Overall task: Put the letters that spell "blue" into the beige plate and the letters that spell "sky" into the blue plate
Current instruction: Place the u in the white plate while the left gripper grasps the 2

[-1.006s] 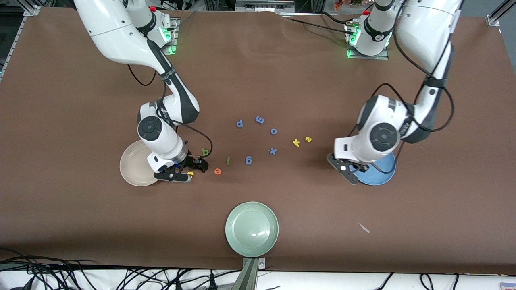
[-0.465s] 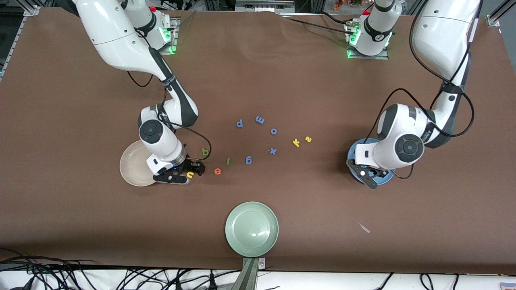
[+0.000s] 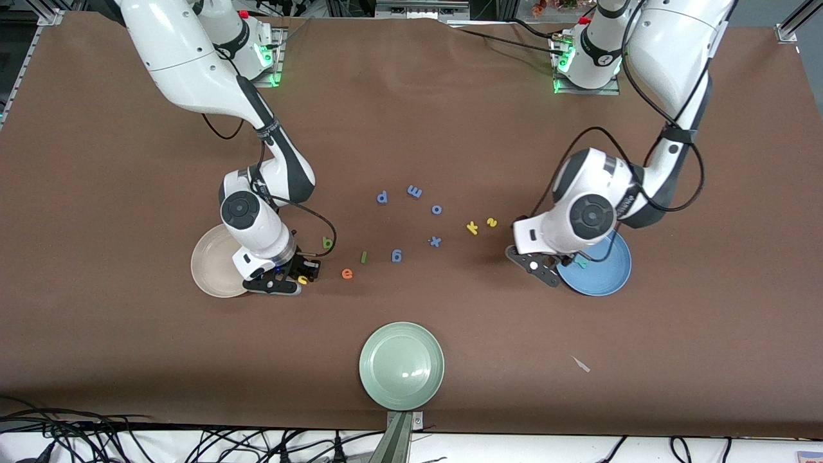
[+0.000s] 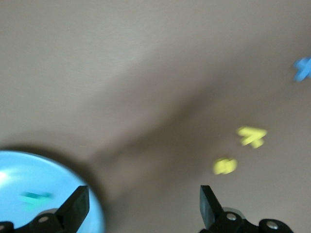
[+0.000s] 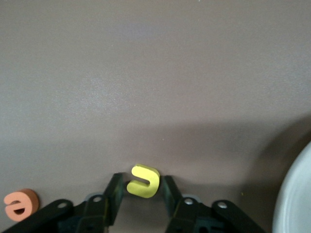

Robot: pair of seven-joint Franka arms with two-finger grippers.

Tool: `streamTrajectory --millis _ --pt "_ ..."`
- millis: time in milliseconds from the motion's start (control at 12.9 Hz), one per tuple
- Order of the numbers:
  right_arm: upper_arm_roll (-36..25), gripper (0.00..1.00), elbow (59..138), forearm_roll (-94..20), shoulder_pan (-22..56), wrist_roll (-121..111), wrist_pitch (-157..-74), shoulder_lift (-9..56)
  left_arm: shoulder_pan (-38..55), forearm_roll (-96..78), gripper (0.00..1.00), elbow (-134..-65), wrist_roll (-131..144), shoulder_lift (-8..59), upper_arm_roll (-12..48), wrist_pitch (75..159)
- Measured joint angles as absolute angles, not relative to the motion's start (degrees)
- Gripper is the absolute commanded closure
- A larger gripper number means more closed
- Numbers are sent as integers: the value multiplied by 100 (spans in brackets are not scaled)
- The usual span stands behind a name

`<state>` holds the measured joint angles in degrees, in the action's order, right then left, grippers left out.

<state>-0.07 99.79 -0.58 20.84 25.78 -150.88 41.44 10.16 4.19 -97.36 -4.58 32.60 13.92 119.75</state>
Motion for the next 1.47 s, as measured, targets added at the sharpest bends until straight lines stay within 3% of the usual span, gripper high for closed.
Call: streamTrajectory --millis 232,387,619,774,852,1006,1161,1239,1394,1471 --pt "1 100 9965 -58 2098 2576 -15065 4100 1180 419 0 -9894 1213 3284 1562 12045" --pt "-1 100 9898 -58 2095 2506 -14616 3943 1300 419 0 -10231 2268 3308 1567 12576" --pt "-134 99 9979 -55 1998 1649 -13672 3203 1389 419 0 -10953 3735 3387 1569 13707" --pt "-396 92 10451 -57 1840 821 -13570 2725 1430 419 0 -11187 4552 3410 1574 14025" --pt "-469 82 10761 -56 1729 535 -13644 2546 1439 419 0 -11214 4925 3409 1586 14050" --pt "-503 42 11508 -56 1593 239 -14119 2265 1477 419 0 -11219 5401 3408 1600 14062" --pt "-498 30 12165 -55 1599 216 -14667 2099 1496 419 1 -11219 5606 3409 1599 14066" --pt "-488 30 12317 -55 1608 218 -14771 2067 1495 419 9 -11218 5647 3406 1596 14066" --pt "-447 30 12378 -57 1614 233 -14834 2058 1461 419 38 -11217 5718 3353 1576 14039" --pt "-380 30 12348 -63 1614 327 -14849 2057 1405 419 40 -11217 5722 3302 1573 13991"
